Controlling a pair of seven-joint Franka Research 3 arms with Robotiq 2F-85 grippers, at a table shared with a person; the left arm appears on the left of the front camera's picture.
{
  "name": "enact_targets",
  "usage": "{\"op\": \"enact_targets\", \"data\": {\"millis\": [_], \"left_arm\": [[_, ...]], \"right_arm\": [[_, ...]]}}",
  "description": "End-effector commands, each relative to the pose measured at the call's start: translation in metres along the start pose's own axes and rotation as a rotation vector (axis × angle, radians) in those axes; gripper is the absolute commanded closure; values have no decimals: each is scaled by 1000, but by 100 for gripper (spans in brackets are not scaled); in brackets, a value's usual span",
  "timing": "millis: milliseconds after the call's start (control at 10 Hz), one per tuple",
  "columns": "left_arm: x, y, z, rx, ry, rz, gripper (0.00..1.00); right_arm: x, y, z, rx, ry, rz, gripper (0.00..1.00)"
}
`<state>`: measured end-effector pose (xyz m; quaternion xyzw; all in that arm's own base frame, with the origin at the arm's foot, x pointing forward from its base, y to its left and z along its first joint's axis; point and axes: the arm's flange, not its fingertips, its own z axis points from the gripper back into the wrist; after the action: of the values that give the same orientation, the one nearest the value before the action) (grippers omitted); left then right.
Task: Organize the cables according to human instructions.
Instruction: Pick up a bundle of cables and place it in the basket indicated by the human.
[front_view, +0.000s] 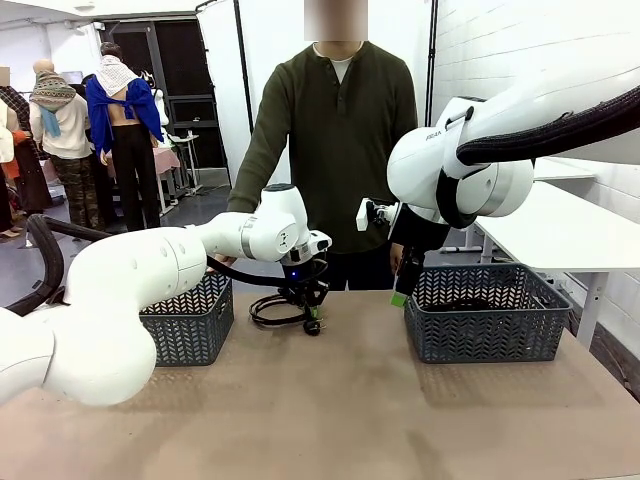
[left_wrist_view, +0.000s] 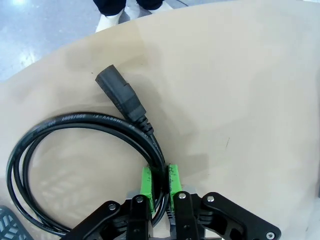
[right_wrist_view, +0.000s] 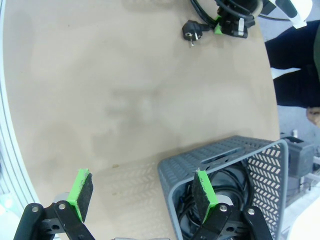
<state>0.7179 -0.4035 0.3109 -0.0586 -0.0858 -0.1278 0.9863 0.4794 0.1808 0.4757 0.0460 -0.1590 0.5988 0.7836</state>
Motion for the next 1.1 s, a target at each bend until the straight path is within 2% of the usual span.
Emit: {"op": "enact_targets", "data": {"millis": [0,400,700,1000], "left_arm": [[23,-12,-6,21,3,1,100],[15,-15,15,52,44,56,100],[8,-24,64,20,68,5,100],[-7,-33,115,49,121,-74,100]], "right_arm": [[-1,0,-1,-4,0,-6,0],[-1,0,-1,-4,0,-6,0],[-1,0,-1,-4,0,-6,0],[-1,0,-1,-4,0,-6,0]]}}
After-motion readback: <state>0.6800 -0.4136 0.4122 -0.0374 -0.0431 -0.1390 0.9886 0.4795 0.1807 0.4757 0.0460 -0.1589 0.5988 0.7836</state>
